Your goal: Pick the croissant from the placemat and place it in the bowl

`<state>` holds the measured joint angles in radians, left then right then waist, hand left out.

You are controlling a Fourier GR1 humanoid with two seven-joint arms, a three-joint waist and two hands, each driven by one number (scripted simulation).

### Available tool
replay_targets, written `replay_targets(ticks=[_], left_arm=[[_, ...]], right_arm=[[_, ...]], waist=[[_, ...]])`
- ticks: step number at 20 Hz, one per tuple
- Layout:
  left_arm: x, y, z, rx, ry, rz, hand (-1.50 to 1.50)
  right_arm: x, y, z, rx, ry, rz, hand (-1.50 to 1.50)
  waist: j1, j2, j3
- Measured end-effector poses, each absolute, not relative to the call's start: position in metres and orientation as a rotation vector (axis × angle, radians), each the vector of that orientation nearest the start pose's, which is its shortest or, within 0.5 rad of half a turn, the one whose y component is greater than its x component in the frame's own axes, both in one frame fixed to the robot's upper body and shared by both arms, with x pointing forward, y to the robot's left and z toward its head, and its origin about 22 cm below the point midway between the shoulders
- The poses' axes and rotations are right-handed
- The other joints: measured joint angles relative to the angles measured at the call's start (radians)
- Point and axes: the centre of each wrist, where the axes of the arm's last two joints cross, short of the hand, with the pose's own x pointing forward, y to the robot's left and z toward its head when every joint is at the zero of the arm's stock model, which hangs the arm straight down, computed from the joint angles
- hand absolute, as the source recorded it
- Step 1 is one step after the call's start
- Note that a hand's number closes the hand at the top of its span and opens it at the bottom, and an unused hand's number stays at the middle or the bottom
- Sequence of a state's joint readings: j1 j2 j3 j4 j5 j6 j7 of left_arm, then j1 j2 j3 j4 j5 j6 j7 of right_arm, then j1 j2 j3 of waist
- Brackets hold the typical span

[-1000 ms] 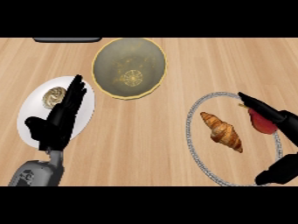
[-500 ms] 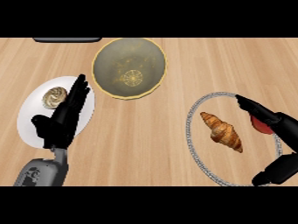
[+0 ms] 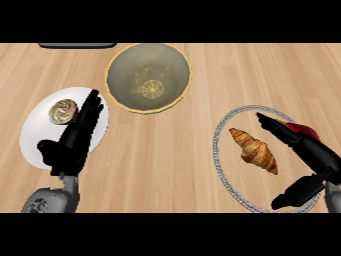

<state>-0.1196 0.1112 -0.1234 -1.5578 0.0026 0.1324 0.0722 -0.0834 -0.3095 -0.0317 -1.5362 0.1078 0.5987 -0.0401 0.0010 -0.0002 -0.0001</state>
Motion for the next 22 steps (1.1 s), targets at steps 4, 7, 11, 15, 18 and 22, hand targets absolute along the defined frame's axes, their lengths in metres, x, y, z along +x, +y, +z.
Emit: replay_targets(ticks=[4,7,11,15,18,22], left_arm=[[0.274,0.216,0.030,0.067,-1.600,-0.114,0.00],[0.275,0.209,0.034,0.064,-1.597,-0.111,0.00],[0.275,0.219,0.033,0.066,-1.594,-0.114,0.00],[0.275,0.213,0.029,0.063,-1.589,-0.113,0.00],[0.275,0.215,0.030,0.063,-1.589,-0.111,0.00],[0.278,0.213,0.032,0.062,-1.589,-0.114,0.00]], right_arm=[[0.274,-0.297,0.024,0.096,-1.461,0.779,-1.50],[0.274,-0.298,0.018,0.020,-1.446,0.802,-1.50],[0.275,-0.293,0.009,-0.042,-1.427,0.849,-1.50],[0.286,-0.293,-0.007,-0.040,-1.406,0.883,-1.50],[0.289,-0.293,-0.014,-0.022,-1.417,0.937,1.50],[0.291,-0.285,-0.015,-0.036,-1.477,1.060,1.50]], waist=[[0.001,0.001,0.000],[0.000,0.000,0.000],[0.001,0.000,0.000],[0.002,0.001,0.000],[0.002,0.000,-0.001],[0.000,-0.003,-0.004]])
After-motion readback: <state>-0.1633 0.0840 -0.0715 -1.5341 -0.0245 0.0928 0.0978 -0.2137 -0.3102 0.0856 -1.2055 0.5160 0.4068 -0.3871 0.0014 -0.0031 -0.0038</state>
